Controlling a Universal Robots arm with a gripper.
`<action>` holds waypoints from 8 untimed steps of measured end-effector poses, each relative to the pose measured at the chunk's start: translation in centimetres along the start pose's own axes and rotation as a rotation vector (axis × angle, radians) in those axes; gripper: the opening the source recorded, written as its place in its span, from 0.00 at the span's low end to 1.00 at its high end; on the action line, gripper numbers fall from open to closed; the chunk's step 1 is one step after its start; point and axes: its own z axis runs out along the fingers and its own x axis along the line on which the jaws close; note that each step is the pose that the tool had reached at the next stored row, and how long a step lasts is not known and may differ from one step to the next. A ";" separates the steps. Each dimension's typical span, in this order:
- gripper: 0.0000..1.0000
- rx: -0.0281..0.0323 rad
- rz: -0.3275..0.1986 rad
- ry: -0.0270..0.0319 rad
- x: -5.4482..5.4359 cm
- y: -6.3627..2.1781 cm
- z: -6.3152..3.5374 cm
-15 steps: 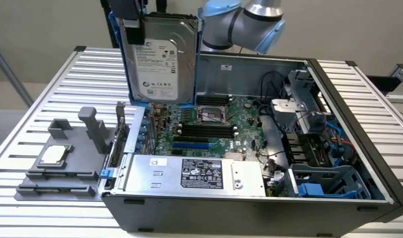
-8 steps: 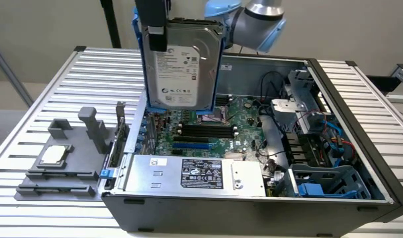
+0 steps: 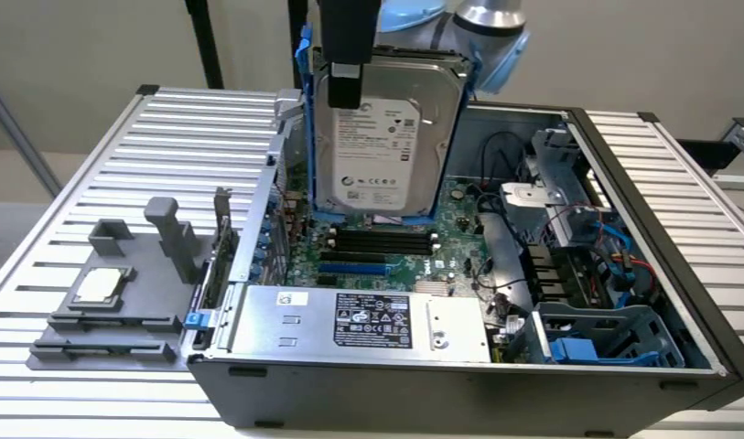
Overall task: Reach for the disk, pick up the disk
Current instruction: 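Pick up the disk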
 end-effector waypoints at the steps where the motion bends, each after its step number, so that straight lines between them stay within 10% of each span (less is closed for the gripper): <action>1: 0.33 0.0000 0.000 -0.0003 0.2 -0.45 -0.01; 8: 0.33 0.0000 0.000 -0.0022 1.4 -3.63 -0.10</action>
